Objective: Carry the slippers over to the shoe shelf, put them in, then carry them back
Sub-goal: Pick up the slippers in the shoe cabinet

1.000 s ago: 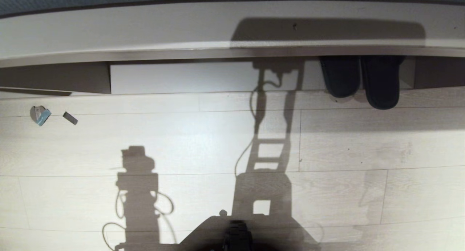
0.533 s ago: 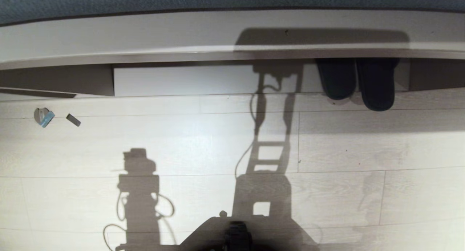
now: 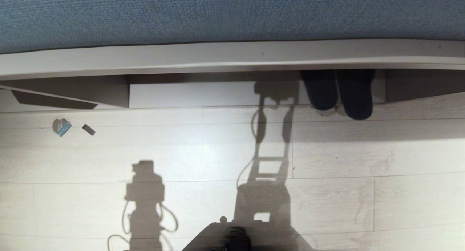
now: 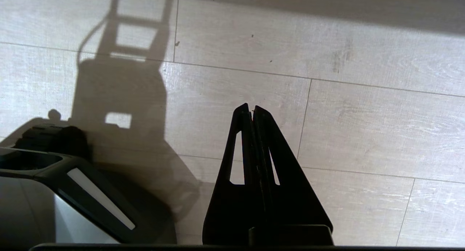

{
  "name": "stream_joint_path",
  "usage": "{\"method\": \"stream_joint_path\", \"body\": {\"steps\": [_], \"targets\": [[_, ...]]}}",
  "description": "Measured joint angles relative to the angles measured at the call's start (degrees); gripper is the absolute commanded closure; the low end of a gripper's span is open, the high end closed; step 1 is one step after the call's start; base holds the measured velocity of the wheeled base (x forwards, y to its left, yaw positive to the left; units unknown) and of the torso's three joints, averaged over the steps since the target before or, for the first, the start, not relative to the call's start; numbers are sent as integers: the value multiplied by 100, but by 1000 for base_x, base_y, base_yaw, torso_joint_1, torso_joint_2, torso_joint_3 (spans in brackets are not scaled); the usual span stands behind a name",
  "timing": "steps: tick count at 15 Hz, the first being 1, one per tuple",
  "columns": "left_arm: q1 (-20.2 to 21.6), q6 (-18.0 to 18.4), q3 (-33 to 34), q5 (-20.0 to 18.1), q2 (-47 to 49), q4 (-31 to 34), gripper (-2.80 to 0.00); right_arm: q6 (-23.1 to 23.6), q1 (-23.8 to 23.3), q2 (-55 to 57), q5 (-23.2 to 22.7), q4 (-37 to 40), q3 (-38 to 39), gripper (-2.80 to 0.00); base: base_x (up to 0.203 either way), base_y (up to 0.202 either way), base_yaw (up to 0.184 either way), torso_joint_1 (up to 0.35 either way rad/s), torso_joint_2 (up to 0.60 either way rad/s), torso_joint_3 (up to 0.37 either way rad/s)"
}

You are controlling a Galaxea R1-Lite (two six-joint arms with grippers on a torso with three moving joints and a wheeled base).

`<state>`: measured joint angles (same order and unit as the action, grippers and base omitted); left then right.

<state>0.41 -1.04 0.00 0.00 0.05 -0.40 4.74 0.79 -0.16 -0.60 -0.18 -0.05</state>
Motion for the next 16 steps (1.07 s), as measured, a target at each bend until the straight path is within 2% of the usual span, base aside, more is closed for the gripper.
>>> {"method": "stream_joint_path", "body": {"steps": [16], "targets": [[0,-1,0,-2,0,0,0,22,0,6,0,-4,5,0,0,0,0,4,2,200]]}}
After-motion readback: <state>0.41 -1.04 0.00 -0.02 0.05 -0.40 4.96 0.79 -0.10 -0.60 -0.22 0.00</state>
